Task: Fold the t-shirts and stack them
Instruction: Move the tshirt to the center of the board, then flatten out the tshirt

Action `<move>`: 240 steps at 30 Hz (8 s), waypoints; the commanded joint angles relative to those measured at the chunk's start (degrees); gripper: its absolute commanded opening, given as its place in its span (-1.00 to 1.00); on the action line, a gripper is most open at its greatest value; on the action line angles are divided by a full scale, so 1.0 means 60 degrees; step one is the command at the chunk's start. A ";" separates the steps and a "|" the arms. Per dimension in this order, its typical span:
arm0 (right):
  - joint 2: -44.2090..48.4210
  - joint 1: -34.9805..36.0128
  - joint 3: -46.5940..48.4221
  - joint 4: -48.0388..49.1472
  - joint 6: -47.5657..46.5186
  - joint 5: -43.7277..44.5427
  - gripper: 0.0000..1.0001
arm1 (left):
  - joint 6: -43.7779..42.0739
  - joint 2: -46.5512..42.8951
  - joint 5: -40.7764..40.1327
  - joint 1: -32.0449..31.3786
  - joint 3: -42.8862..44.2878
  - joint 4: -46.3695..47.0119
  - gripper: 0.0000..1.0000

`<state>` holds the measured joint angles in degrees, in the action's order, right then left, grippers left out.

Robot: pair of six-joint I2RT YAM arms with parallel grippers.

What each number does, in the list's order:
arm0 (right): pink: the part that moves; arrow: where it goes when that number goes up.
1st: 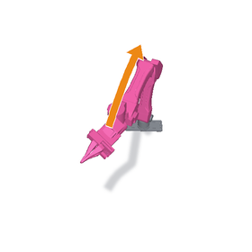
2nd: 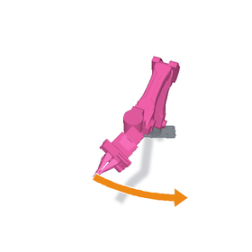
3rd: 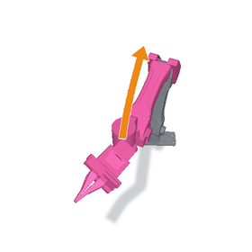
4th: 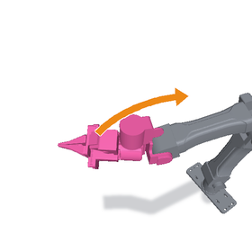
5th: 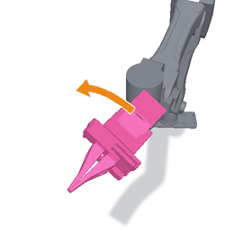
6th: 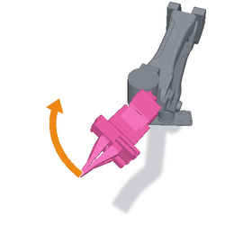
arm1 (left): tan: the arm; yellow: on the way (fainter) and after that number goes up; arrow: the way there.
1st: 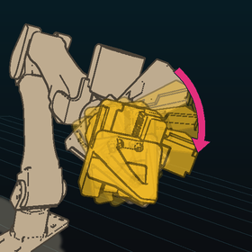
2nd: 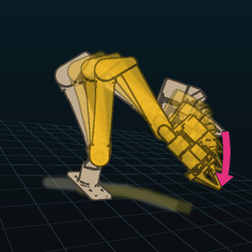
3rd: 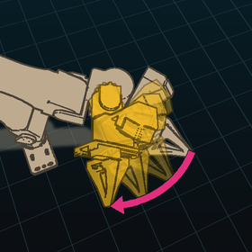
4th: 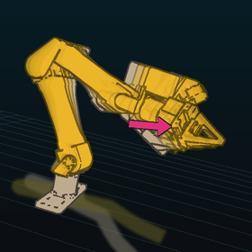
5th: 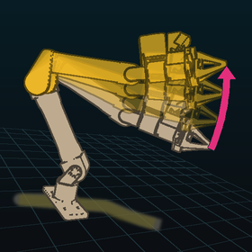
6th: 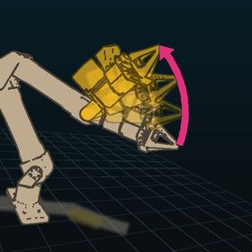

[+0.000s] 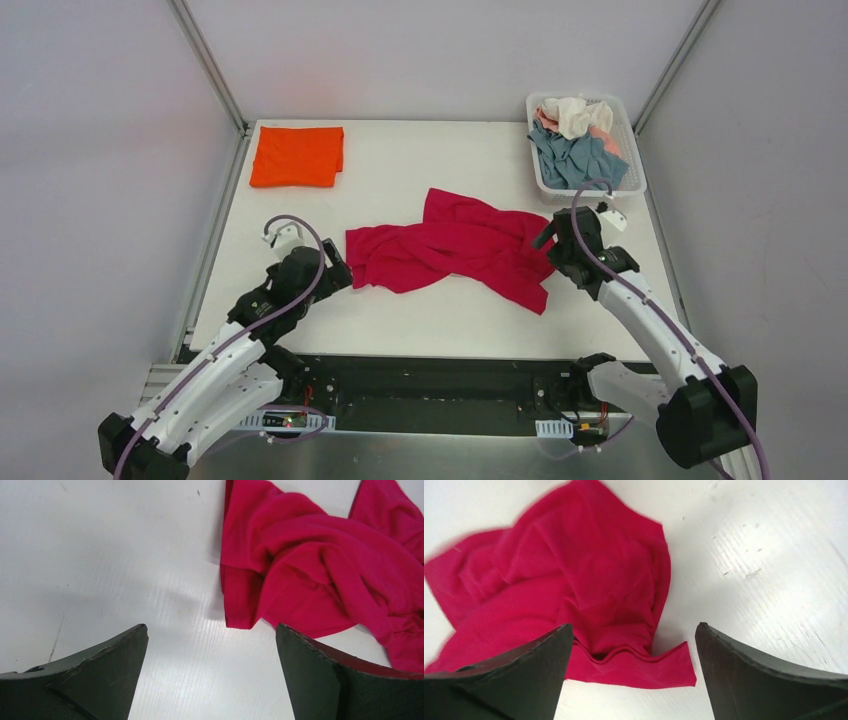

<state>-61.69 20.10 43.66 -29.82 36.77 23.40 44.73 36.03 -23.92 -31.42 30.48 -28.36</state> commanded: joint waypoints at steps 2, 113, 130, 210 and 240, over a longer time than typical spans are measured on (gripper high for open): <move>0.1427 0.0012 0.0325 -0.0361 -0.0040 0.1607 0.99 | 0.0629 0.0745 0.0653 0.0066 -0.0008 0.0378 0.98; 0.2843 0.0062 1.1133 -0.1739 -0.1857 -0.5824 -1.00 | -0.4265 0.0340 0.4047 0.0359 1.1434 -0.0295 -1.00; 0.1085 0.0024 0.4475 0.1564 -0.2257 -0.1225 -1.00 | -0.2898 0.3392 -0.3775 0.0460 0.7032 -0.0161 -1.00; 0.1672 0.1260 -0.1404 -0.0385 -0.0355 -0.2407 0.99 | 0.3217 0.3153 0.1488 0.3523 -0.0663 -0.1686 0.48; 0.1854 0.2522 -0.1069 -0.3368 0.0597 -0.2740 0.88 | 0.2673 0.4716 0.1918 0.3522 -0.0777 0.0024 -1.00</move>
<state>-50.72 30.81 35.11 -41.65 35.77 6.68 60.73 65.28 -15.86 -9.80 30.09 -27.07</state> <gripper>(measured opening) 0.965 0.009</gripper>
